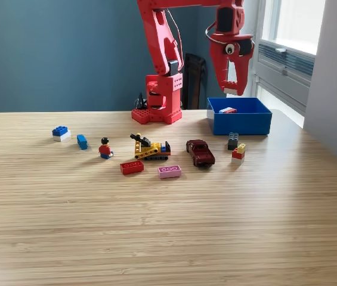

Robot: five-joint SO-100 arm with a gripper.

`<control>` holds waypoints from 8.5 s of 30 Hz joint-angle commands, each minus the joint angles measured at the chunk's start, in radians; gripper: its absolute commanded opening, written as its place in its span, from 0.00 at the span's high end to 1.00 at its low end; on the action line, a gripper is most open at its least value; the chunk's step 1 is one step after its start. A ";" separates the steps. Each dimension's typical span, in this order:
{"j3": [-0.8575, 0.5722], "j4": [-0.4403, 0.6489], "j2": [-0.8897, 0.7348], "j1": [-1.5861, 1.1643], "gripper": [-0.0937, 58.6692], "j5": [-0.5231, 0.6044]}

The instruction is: Grasp a lego block and put it in the bin.

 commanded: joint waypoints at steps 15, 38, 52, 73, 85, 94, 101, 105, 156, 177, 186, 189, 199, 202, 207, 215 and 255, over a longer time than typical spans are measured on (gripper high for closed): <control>0.031 0.014 0.006 -0.178 0.53 -0.080; -0.163 -0.015 0.006 0.618 0.82 -0.124; -0.063 -0.118 0.006 0.738 0.78 -0.158; 0.025 -0.235 0.008 0.784 0.78 -0.160; 0.037 -0.282 0.008 0.770 0.73 -0.184; 0.071 -0.302 0.008 0.664 0.67 -0.288; 0.143 -0.342 0.008 0.522 0.62 -0.430; 0.156 -0.350 0.006 0.474 0.61 -0.535; -0.175 -0.425 -0.566 0.328 1.00 -0.534; -0.416 -0.012 -0.313 0.141 1.00 -0.230; -0.380 0.075 -0.166 -0.078 1.00 -0.166; -0.331 0.075 -0.161 -0.166 1.00 -0.141; -0.264 0.072 -0.161 -0.247 0.99 -0.135; -0.244 0.072 -0.161 -0.247 0.75 -0.155; -0.219 0.072 -0.161 -0.247 0.65 -0.156; -0.218 0.072 -0.158 -0.224 0.74 -0.121; -0.253 -0.087 -0.158 0.614 0.89 -0.198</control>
